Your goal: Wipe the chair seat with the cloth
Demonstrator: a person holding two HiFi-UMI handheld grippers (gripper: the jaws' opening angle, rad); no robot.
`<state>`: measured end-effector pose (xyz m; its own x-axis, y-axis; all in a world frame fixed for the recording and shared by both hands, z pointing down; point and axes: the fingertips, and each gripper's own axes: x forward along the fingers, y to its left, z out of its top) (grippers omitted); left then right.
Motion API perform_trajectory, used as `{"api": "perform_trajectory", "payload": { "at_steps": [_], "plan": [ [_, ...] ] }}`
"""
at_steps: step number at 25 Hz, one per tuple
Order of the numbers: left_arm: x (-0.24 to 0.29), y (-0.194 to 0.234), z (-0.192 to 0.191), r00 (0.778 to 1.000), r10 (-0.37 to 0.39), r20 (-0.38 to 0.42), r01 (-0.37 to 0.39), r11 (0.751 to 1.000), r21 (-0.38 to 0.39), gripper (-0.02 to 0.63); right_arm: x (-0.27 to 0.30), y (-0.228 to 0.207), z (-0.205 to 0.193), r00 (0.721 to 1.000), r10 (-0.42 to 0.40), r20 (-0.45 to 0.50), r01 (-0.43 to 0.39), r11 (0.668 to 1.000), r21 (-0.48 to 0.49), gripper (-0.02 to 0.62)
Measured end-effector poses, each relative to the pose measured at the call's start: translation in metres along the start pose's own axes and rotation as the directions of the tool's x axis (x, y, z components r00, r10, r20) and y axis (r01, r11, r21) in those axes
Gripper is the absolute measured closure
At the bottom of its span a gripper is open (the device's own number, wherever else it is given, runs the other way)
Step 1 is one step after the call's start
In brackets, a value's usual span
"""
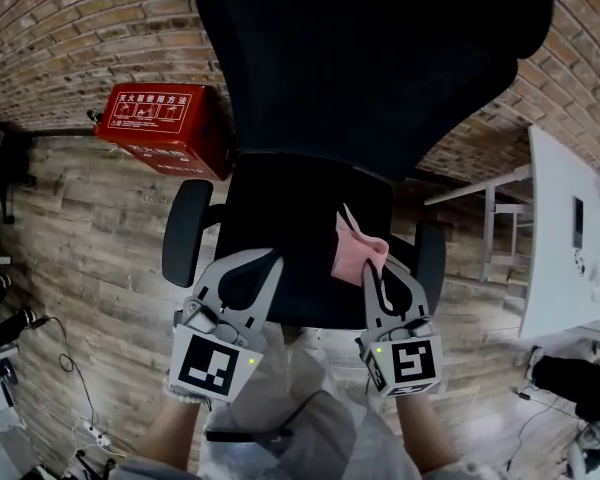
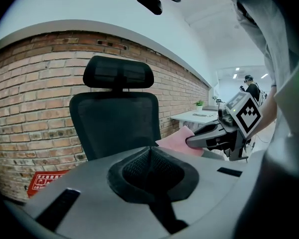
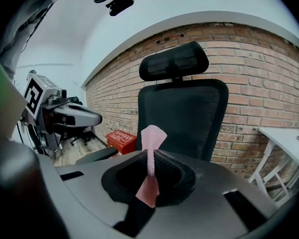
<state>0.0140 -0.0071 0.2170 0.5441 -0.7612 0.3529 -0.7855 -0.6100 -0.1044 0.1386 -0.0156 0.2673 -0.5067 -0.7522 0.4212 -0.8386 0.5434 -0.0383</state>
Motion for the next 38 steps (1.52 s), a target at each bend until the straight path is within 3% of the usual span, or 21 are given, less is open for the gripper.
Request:
{"api": "perform_trajectory", "payload": {
  "at_steps": [13, 23, 31, 38],
  "plan": [
    [0.047, 0.038, -0.061, 0.998, -0.05, -0.035, 0.049, 0.998, -0.032, 0.588, 0.064, -0.037, -0.042, 0.99, -0.129, -0.057, 0.13, 0.991, 0.026, 0.543],
    [0.083, 0.067, -0.1, 0.998, -0.06, -0.025, 0.059, 0.997, -0.048, 0.588, 0.106, -0.075, -0.079, 0.958, -0.272, -0.091, 0.274, 0.961, 0.018, 0.543],
    [0.106, 0.08, -0.131, 0.995, -0.087, -0.045, 0.085, 0.995, -0.043, 0.588, 0.126, -0.113, -0.117, 0.902, -0.4, -0.161, 0.407, 0.913, 0.013, 0.543],
    [0.123, 0.089, -0.148, 0.992, -0.115, -0.047, 0.113, 0.992, -0.047, 0.588, 0.138, -0.141, -0.149, 0.831, -0.503, -0.237, 0.522, 0.853, 0.023, 0.543]
  ]
}}
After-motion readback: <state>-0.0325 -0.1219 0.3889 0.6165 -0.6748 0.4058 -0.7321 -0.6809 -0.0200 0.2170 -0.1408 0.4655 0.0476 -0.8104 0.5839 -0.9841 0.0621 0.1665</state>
